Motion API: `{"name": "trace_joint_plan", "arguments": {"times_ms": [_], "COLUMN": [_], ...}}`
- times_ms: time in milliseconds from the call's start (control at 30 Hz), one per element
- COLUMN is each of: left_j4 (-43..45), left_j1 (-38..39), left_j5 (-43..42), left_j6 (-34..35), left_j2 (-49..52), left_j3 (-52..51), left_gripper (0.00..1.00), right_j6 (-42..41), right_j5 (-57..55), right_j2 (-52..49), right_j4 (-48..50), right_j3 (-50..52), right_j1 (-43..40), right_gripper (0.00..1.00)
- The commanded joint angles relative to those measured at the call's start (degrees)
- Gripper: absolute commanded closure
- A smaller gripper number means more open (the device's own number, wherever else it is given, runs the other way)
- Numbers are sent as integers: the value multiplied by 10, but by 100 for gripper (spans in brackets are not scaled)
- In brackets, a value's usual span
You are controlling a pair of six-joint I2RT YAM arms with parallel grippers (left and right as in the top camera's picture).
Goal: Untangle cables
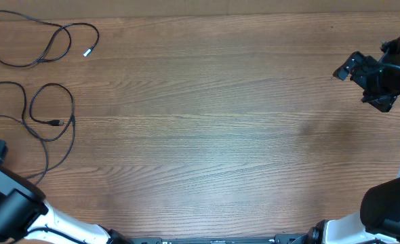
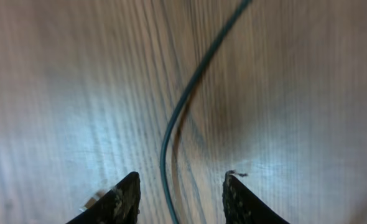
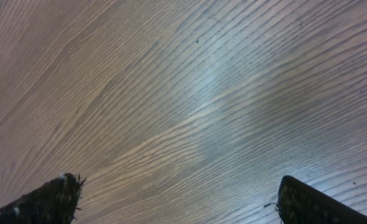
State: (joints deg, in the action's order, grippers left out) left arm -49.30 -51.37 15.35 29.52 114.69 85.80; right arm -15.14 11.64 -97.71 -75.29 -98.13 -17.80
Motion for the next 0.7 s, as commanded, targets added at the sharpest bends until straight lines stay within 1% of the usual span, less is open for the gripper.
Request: {"name": "trace_joint_plan", "arguments": {"times_ms": [0, 133, 233, 367, 400, 500, 533, 567, 667], "left_j4": [-2, -1, -1, -10, -14, -9, -7, -6, -6], "left_j1": [3, -4, -10, -26, -35, -51, -57, -62, -75], "left_j5": [-19, -19, -19, -20, -23, -49, -54, -59, -64], "left_j6": [-17, -17, -16, -15, -8, -8, -8, -8, -8], "left_j2": [46, 67, 69, 69, 69, 69, 69, 69, 69], "left_j3": [-7, -7, -7, -7, -7, -11, -12, -14, -15], "left_gripper": [58, 56, 51, 51, 55, 60, 63, 67, 85], "right_j6": [2, 2, 2, 2, 2, 2, 2, 2, 2], "right_j5": [0, 0, 0, 0, 0, 0, 0, 0, 0], "right_j2": [-1, -1, -1, -1, -1, -1, -1, -1, -1], "right_j4": [2, 2, 2, 2, 2, 2, 2, 2, 2], "right_j3": [-1, -1, -1, -1, -1, -1, -1, -1, -1], "right_j1": [0, 0, 0, 0, 0, 0, 0, 0, 0], "right_gripper": [0, 0, 0, 0, 0, 0, 0, 0, 0]}}
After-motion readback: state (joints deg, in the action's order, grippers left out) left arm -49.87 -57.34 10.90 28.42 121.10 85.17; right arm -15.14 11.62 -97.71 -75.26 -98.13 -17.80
